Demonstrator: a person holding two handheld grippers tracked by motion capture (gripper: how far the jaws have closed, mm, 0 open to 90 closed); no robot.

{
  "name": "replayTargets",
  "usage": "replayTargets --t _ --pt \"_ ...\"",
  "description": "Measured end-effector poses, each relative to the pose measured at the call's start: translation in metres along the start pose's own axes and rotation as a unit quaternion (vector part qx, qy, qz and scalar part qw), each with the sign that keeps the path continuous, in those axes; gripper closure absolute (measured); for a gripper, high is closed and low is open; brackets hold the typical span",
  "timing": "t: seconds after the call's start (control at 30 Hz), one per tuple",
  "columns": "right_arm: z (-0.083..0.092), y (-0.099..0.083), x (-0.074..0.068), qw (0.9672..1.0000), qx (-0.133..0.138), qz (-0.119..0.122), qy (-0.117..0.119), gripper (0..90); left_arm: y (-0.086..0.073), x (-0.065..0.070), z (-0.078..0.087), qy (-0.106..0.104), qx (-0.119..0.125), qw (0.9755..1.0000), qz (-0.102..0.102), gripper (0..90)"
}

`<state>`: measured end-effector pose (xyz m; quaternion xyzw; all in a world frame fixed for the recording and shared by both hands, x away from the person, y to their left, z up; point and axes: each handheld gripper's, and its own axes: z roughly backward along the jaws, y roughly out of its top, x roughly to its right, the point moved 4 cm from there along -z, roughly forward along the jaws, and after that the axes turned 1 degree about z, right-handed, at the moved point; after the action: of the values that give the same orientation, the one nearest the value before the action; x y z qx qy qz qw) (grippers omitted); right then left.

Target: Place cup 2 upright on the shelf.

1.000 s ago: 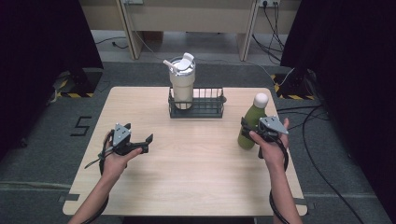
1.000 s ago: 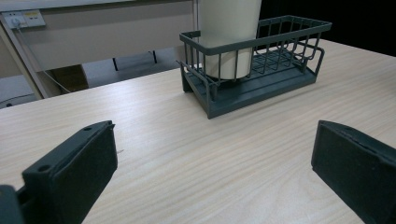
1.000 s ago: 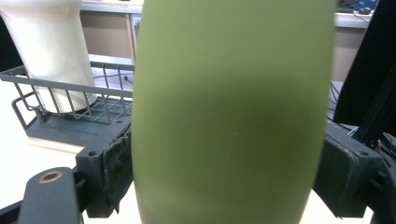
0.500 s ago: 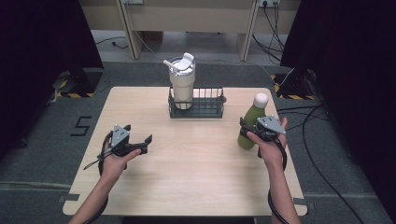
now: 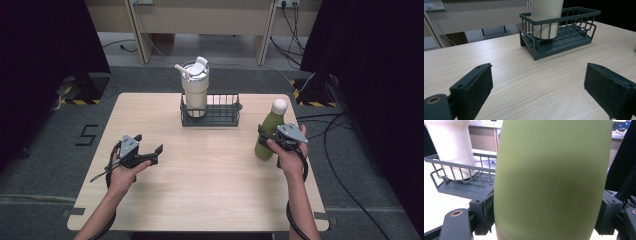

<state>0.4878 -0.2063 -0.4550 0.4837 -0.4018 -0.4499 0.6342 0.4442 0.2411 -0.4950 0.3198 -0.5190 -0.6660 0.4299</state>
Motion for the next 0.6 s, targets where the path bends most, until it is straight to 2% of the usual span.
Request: replayTargets --t 0.33,0.6 --pt "0.000 0.002 0.001 0.9998 -0.003 -0.018 -0.005 21.9 -0.001 -0.004 0.001 0.005 0.002 1.0000 0.003 7.7" --pt "0.001 0.011 0.002 1.0000 0.003 -0.004 -0.007 22.0 -0.001 -0.004 0.001 0.006 0.001 1.0000 0.004 7.8"
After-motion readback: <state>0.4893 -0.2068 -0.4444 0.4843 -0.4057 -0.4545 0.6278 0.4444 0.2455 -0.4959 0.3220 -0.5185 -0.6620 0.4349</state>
